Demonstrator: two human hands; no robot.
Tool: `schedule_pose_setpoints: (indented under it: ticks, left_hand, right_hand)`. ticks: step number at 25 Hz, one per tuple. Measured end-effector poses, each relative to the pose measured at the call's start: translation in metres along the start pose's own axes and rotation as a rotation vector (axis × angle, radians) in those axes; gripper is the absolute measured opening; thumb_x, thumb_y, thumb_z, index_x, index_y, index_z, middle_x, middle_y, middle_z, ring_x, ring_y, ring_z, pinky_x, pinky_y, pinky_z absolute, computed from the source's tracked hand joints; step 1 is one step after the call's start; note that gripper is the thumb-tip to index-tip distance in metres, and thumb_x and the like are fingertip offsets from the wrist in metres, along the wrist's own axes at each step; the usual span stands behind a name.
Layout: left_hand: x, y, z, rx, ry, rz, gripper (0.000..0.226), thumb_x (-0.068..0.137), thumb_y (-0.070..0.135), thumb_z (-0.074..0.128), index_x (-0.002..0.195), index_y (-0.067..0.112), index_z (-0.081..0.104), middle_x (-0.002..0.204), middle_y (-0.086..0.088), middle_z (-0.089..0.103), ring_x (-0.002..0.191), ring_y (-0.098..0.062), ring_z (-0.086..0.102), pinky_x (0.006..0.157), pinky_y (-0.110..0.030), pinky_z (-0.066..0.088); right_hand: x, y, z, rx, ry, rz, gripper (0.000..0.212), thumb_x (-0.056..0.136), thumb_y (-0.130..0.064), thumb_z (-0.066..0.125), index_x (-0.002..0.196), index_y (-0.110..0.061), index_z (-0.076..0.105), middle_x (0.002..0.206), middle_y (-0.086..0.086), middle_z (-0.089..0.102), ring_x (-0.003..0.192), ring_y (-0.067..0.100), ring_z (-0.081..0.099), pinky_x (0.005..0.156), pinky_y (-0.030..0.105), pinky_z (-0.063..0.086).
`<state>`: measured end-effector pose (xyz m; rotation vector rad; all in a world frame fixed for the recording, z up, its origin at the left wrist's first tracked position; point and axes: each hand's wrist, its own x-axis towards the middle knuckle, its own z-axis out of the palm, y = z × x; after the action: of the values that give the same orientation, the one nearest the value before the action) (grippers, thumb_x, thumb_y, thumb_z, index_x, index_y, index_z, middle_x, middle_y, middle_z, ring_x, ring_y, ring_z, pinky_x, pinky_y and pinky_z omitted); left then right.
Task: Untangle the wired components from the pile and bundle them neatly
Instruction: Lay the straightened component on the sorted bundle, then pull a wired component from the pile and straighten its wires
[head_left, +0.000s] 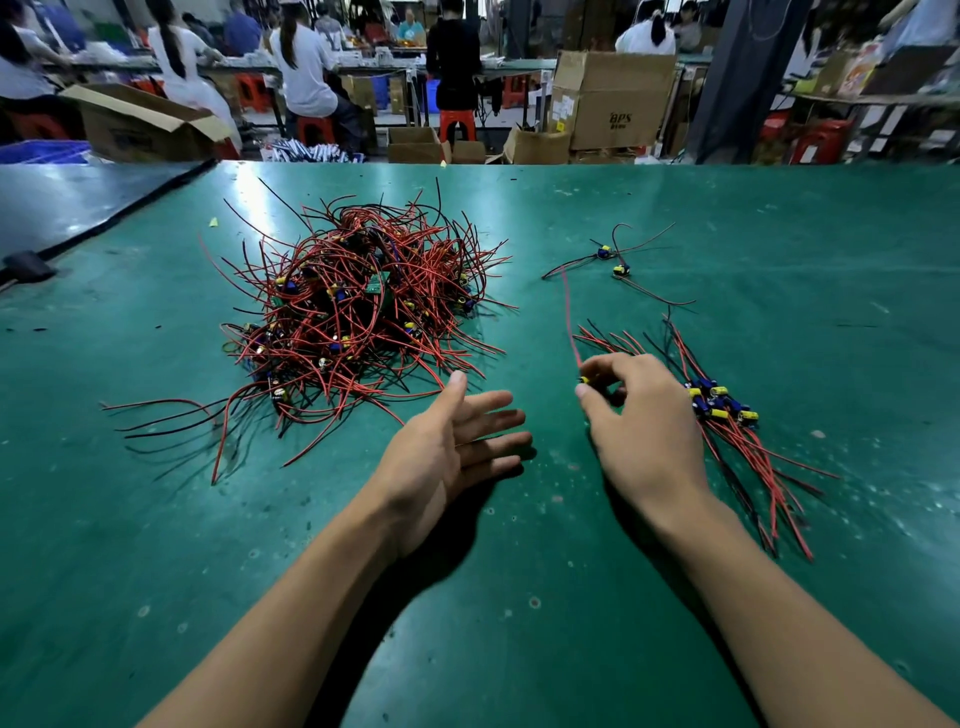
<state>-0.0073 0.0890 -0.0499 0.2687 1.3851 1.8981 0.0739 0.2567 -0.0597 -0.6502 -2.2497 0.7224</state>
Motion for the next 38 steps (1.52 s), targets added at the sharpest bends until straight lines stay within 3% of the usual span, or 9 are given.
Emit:
schedule_pose_setpoints:
  ticks: [5, 9, 13, 16, 19, 27, 30, 34, 38]
  left_hand:
    - [0.001, -0.001, -0.003, 0.008, -0.014, 0.001, 0.06, 0.1, 0.049, 0.03, 0.114, -0.001, 0.061, 0.111, -0.018, 0.071, 0.102, -0.032, 0.069, 0.089, -0.04, 0.056]
    - [0.004, -0.003, -0.004, 0.005, 0.02, 0.007, 0.059, 0.1, 0.048, 0.034, 0.11, -0.003, 0.062, 0.102, -0.019, 0.073, 0.087, -0.03, 0.072, 0.079, -0.037, 0.059]
    - [0.004, -0.004, -0.004, -0.028, 0.087, 0.053, 0.041, 0.1, 0.034, 0.046, 0.104, -0.003, 0.063, 0.086, -0.018, 0.071, 0.069, -0.027, 0.07, 0.068, -0.035, 0.06]
    - [0.003, -0.003, -0.005, -0.066, 0.112, 0.112, 0.022, 0.098, 0.018, 0.051, 0.101, -0.001, 0.062, 0.077, -0.015, 0.067, 0.06, -0.024, 0.065, 0.06, -0.032, 0.058]
    - [0.003, -0.002, -0.004, -0.076, 0.146, 0.124, 0.015, 0.098, 0.011, 0.051, 0.098, 0.0, 0.062, 0.071, -0.012, 0.065, 0.056, -0.022, 0.064, 0.056, -0.03, 0.057]
    - [0.01, 0.006, -0.022, 0.109, 0.423, 0.336, 0.016, 0.098, 0.0, 0.047, 0.101, -0.008, 0.061, 0.068, -0.009, 0.059, 0.046, -0.012, 0.056, 0.045, -0.023, 0.048]
    - [0.013, 0.007, -0.023, 0.032, 0.425, 0.336, 0.015, 0.099, 0.002, 0.046, 0.1, -0.005, 0.059, 0.067, -0.008, 0.058, 0.05, -0.017, 0.057, 0.046, -0.027, 0.049]
    - [0.021, 0.007, -0.029, 0.023, 0.43, 0.341, 0.016, 0.099, 0.005, 0.046, 0.101, 0.001, 0.061, 0.084, -0.02, 0.063, 0.069, -0.028, 0.061, 0.062, -0.037, 0.053]
    - [0.018, 0.007, -0.028, -0.018, 0.343, 0.345, 0.016, 0.098, -0.001, 0.043, 0.094, 0.004, 0.058, 0.08, -0.018, 0.056, 0.057, -0.02, 0.057, 0.053, -0.029, 0.05]
  right_hand:
    - [0.01, 0.017, -0.017, -0.263, 0.083, 0.192, 0.02, 0.091, -0.022, 0.066, 0.109, -0.027, 0.072, 0.116, 0.005, 0.062, 0.112, 0.03, 0.053, 0.097, 0.043, 0.038]
    - [0.004, 0.003, -0.009, -0.182, 0.054, 0.007, 0.015, 0.09, -0.018, 0.067, 0.103, -0.022, 0.074, 0.107, 0.002, 0.065, 0.106, 0.027, 0.057, 0.096, 0.044, 0.041]
    - [-0.018, -0.018, 0.011, -0.048, -0.097, -0.207, 0.01, 0.091, -0.019, 0.067, 0.098, -0.018, 0.074, 0.097, -0.001, 0.065, 0.09, 0.022, 0.062, 0.085, 0.04, 0.05]
    - [-0.027, -0.021, 0.024, 0.015, -0.213, -0.214, 0.011, 0.093, -0.025, 0.064, 0.1, -0.021, 0.072, 0.099, -0.004, 0.064, 0.091, 0.02, 0.063, 0.084, 0.039, 0.051]
    - [-0.024, -0.018, 0.03, 0.043, -0.198, -0.179, 0.011, 0.093, -0.024, 0.065, 0.099, -0.021, 0.074, 0.099, -0.005, 0.066, 0.09, 0.018, 0.063, 0.084, 0.039, 0.052]
    - [-0.019, -0.032, 0.055, 0.136, -0.151, -0.211, 0.007, 0.089, -0.02, 0.069, 0.094, -0.023, 0.074, 0.089, -0.012, 0.066, 0.08, 0.003, 0.057, 0.078, 0.021, 0.045]
    - [0.0, -0.051, 0.075, 0.194, -0.131, -0.154, 0.008, 0.089, -0.017, 0.068, 0.094, -0.02, 0.074, 0.09, -0.008, 0.068, 0.082, 0.007, 0.06, 0.081, 0.027, 0.049]
    - [0.045, -0.103, 0.109, 0.324, -0.127, -0.028, 0.01, 0.09, -0.021, 0.065, 0.093, -0.022, 0.074, 0.092, -0.001, 0.072, 0.086, 0.014, 0.064, 0.084, 0.03, 0.052]
    - [0.088, -0.148, 0.137, 0.187, -0.179, -0.051, 0.027, 0.093, -0.028, 0.062, 0.117, -0.023, 0.07, 0.115, 0.002, 0.071, 0.106, 0.022, 0.065, 0.088, 0.032, 0.051]
